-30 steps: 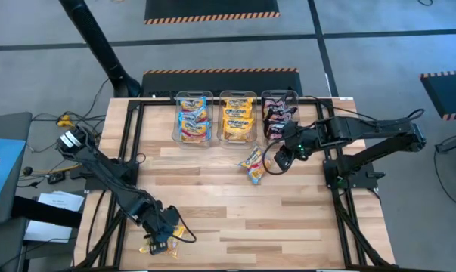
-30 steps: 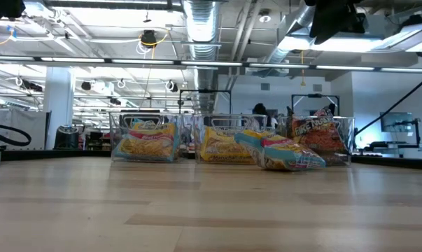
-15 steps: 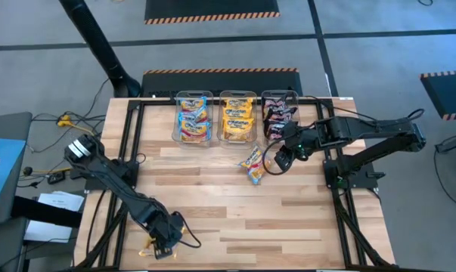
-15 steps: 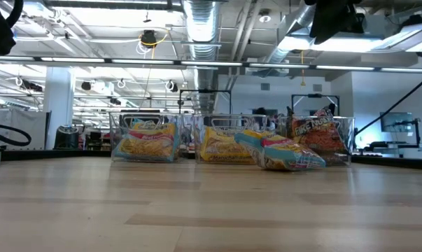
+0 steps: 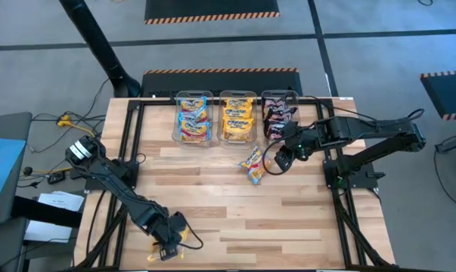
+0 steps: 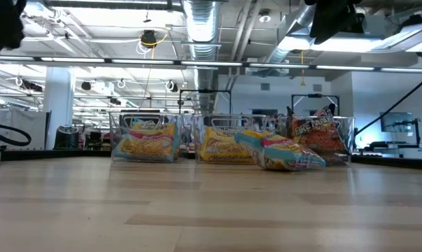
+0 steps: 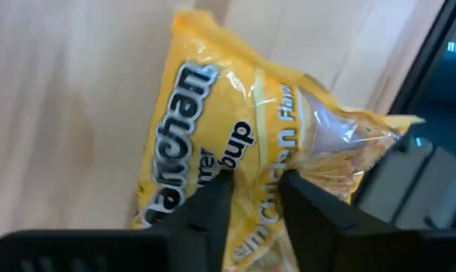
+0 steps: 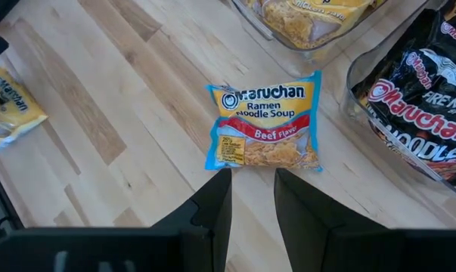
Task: Sort Maruchan noodles
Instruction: Put the yellow noodle pack into the middle transparent bin
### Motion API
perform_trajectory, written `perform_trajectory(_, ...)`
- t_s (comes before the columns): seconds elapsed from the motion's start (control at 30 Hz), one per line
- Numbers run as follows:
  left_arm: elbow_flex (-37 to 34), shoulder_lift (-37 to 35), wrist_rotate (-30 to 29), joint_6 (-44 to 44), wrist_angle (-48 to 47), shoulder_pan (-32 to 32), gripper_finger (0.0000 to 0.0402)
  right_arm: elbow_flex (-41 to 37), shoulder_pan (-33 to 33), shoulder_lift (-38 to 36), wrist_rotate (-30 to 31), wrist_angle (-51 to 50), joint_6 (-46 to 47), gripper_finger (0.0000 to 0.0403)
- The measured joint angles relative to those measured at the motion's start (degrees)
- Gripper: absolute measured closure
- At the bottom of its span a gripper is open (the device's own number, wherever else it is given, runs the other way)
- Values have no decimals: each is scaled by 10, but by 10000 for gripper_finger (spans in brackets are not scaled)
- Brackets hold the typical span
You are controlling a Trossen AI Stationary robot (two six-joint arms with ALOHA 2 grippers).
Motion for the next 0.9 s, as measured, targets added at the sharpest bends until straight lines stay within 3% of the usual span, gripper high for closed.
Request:
perform_trajectory(0.17, 0, 0, -78, 24, -1, 6, 378, 0, 0, 0, 0, 0, 0, 278)
perform_trajectory(0.23, 0, 0, -106, 38, -4, 12, 393, 0, 0, 0, 0, 1, 1, 278)
perform_trajectory(0.73, -8, -52, -181, 199, 36, 97, 401, 0, 0, 0, -3, 36, 12, 278)
perform_trajectory(0.9, -7, -78, -184, 267, 66, 116, 401, 0, 0, 0, -35, 49, 23, 278)
